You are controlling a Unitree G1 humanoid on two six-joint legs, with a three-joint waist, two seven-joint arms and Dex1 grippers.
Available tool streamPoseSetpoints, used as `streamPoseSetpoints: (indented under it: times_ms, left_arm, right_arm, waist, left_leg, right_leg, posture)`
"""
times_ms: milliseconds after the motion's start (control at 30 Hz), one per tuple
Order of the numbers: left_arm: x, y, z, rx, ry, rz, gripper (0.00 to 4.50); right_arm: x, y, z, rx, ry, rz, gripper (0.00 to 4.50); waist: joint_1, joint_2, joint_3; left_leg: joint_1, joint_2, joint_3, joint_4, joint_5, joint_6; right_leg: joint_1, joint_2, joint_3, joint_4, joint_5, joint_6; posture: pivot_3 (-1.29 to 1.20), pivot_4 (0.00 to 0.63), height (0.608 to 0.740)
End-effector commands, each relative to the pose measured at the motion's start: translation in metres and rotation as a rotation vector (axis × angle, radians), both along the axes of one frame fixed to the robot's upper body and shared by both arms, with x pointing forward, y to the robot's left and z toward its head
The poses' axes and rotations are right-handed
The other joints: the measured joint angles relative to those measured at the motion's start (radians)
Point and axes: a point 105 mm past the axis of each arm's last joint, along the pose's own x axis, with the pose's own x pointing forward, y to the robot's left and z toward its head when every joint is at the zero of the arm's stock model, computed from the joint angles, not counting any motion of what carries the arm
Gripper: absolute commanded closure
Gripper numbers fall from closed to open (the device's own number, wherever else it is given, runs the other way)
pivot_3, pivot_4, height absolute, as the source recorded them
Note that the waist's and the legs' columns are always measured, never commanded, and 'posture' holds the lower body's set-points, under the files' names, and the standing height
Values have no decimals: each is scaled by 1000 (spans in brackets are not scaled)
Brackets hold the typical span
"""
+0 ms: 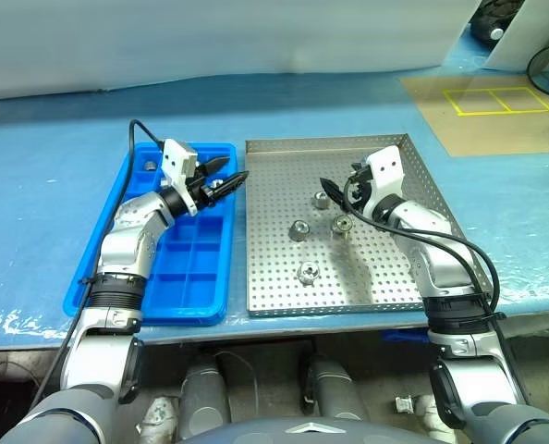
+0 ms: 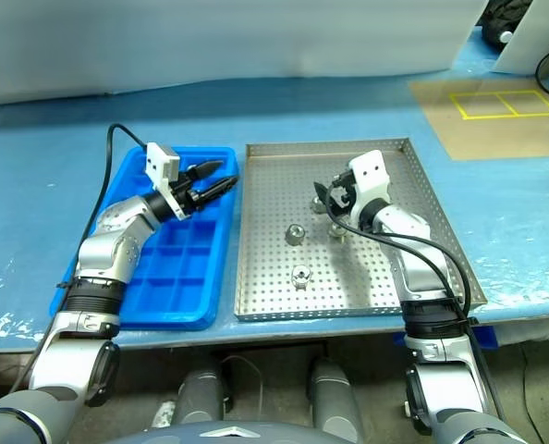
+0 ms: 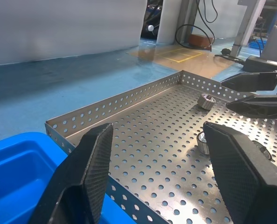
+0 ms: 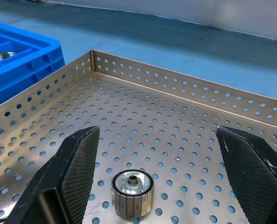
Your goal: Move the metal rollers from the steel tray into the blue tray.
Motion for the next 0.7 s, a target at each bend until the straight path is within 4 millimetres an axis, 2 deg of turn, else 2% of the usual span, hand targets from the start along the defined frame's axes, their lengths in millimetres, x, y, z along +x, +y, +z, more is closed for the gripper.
streamPoseSetpoints:
  times_ms: [33,433,567,633,700]
  left_arm:
    - [-1,-3,14,-3,-56,-14,1243]
    - [-4,-1,16,-14,-55,-11,1243]
    - [-13,-21,19,2,-59,-126,1243]
    - [-17,-39,17,41,-72,-202,1243]
    - [-20,-71,8,180,-116,-338,1243]
  right_arm:
    - [-4,6,16,10,-68,22,381]
    - [-2,7,16,1,-73,29,381]
    - [-6,6,20,-18,-81,58,381]
    - [-8,5,23,-10,-75,81,381]
    - [-13,0,28,-28,-76,124,381]
  waist:
    - [0,0,0]
    - [0,0,0]
    - [2,0,0]
    - [6,0,0]
    - [18,0,0]
  left_leg:
    - [0,0,0,0,0,0]
    - [0,0,0,0,0,0]
    - [0,0,0,0,0,0]
    - [0,0,0,0,0,0]
    - [0,0,0,0,0,0]
  right_leg:
    - [0,0,0,0,0,0]
    - [0,0,0,0,0,0]
    - [0,0,0,0,0,0]
    - [0,0,0,0,0,0]
    - [1,0,0,0,0,0]
  posture:
    - [-252,150,740]
    - [-236,150,740]
    - [-233,150,740]
    - [-233,150,740]
    - [-250,150,740]
